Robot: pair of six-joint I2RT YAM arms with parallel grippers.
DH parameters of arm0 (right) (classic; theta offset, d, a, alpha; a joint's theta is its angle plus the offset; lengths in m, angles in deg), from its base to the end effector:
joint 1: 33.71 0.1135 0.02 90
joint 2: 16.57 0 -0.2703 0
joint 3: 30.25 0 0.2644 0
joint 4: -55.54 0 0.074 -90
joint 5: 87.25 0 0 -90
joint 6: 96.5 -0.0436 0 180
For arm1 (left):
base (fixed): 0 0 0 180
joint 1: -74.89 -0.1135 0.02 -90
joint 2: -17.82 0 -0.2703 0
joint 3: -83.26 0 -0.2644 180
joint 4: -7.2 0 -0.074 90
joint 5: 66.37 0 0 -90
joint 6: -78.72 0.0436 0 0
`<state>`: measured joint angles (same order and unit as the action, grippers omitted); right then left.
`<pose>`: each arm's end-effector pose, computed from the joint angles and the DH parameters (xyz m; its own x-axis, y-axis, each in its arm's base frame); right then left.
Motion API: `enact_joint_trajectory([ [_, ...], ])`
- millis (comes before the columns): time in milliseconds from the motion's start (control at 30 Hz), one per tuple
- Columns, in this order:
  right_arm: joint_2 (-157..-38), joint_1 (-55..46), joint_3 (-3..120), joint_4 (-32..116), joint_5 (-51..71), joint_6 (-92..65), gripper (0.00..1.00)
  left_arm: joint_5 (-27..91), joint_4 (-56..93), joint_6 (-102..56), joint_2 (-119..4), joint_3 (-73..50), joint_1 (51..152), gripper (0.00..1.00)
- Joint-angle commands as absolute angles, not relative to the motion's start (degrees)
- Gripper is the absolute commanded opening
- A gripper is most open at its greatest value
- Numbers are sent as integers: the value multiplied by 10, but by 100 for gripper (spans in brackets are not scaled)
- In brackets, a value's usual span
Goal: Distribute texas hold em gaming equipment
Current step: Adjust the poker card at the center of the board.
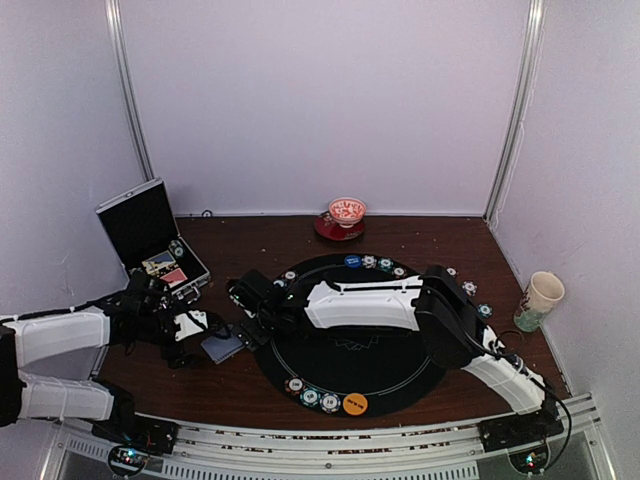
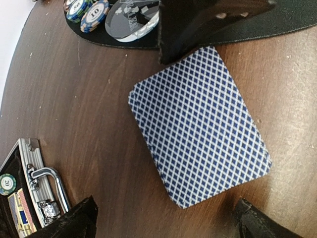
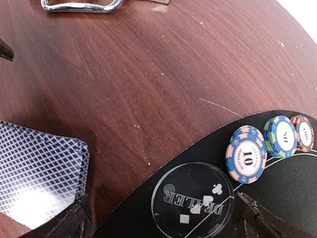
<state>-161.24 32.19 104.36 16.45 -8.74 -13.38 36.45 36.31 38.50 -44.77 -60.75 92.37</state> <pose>0.2436 0.5233 0.1353 -0.4074 -0.6233 -0.6674 -0.7983 0.5981 -0.0712 0.1856 -0.0686 0.1388 -0.1942 0.8417 -0.5038 0.8678 0.3868 0.3118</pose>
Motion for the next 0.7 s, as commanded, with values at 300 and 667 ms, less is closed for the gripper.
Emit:
enact_joint_trajectory([
  [300,-1508,318,989,155,-135,-173,100,432,526,339,-388,-510,925,98],
  [667,-1337,315,769,234,-172,-241,100,437,551,213,-532,-417,934,98],
])
